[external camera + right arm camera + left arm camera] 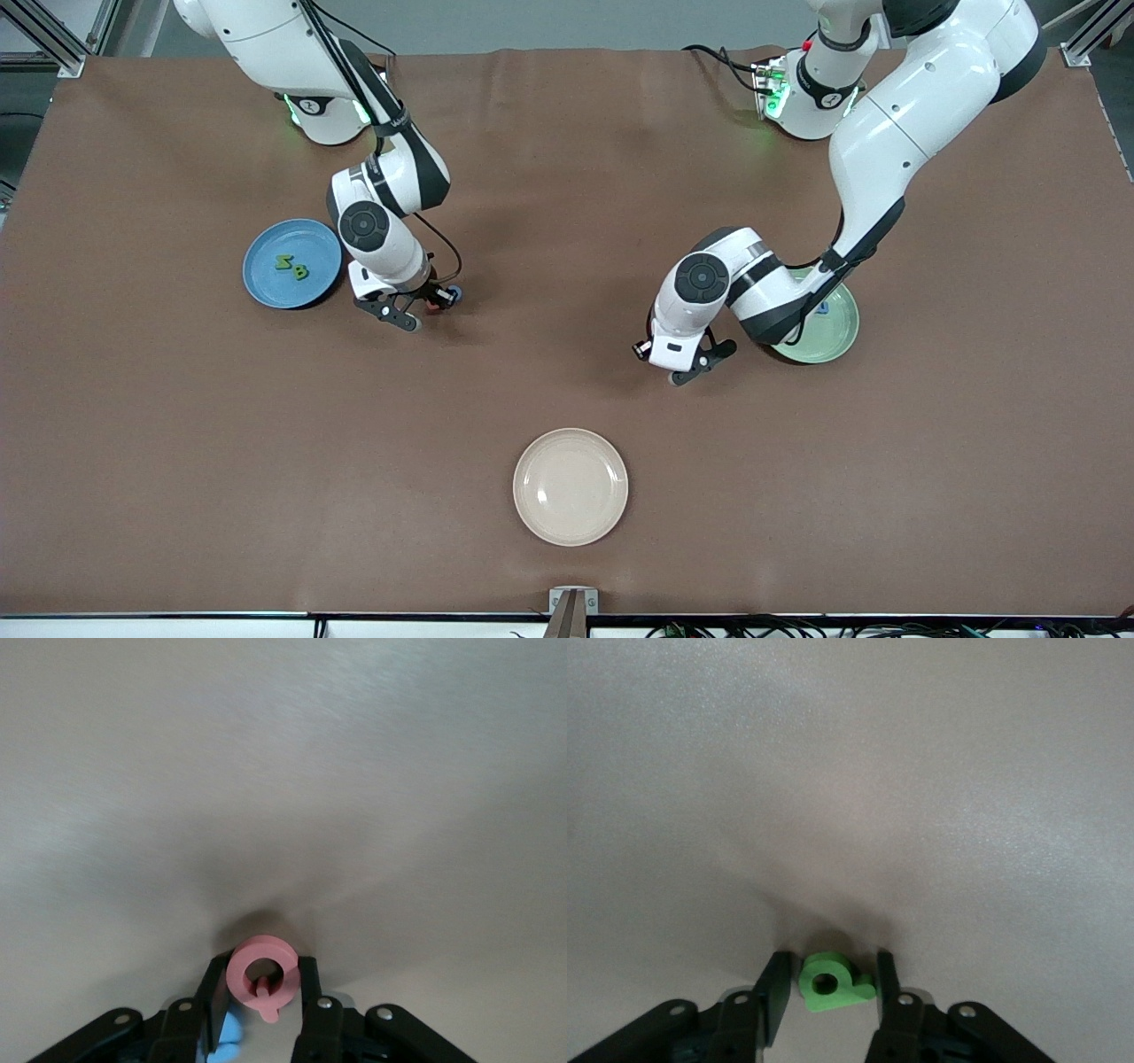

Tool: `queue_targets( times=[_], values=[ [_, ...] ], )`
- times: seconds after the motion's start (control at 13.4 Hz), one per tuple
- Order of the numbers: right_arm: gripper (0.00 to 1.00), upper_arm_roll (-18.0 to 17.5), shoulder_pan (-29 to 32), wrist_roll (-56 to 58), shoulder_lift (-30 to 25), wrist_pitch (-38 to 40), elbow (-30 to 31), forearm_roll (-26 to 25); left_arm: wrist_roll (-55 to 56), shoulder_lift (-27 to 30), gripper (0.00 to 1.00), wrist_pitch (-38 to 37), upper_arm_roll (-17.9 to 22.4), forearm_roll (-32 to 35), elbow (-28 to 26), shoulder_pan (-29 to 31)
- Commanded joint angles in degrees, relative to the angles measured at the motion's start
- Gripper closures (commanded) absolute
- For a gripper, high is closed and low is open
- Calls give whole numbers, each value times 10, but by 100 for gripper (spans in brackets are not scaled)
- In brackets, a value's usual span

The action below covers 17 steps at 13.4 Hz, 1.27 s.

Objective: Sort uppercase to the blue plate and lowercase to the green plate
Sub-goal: 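Drop the Q in the blue plate while the left gripper drops a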

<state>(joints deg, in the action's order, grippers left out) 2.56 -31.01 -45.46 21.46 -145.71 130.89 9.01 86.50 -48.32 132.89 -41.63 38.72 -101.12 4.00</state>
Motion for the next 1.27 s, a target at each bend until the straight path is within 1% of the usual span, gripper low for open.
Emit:
queue_targets(
  times=[0.0,0.15,0.22,0.3,0.37,0.45,0.52,0.67,0.75,0.82,0.97,1.12,1.2],
  values=[
    [100,3,41,83,-70,97,14,4,3,-5,64,2,4,-9,9,-7],
    [100,3,76,137,-108,156,15,-4,19,-3,77,2,4,-11,8,-7],
    [100,3,90,155,-122,182,16,-26,20,2,80,1,4,-16,8,-5],
    [100,3,108,165,-136,202,21,-51,19,7,81,-5,0,-18,5,4],
    [100,3,123,179,-149,211,30,-65,15,23,82,-16,-2,-20,0,10],
    [100,3,139,212,-163,212,45,-72,11,31,84,-37,-26,-19,-7,33],
    [100,3,162,245,-173,209,60,-73,-8,35,84,-61,-73,-19,-15,83],
    [100,3,196,297,-183,203,83,-82,-82,34,84,-134,-183,-19,-49,204],
    [100,3,211,305,-186,192,93,-95,-98,35,84,-172,-225,-17,-69,255],
    [100,2,218,310,-186,174,107,-101,-112,35,84,-191,-255,-14,-90,300],
    [100,2,244,345,-182,142,122,-102,-157,36,84,-202,-295,4,-142,380],
    [100,2,269,378,-179,110,136,-101,-189,32,84,-201,-305,48,-179,427],
    [100,2,277,385,-176,93,141,-102,-205,28,84,-199,-304,70,-185,441]
  ],
)
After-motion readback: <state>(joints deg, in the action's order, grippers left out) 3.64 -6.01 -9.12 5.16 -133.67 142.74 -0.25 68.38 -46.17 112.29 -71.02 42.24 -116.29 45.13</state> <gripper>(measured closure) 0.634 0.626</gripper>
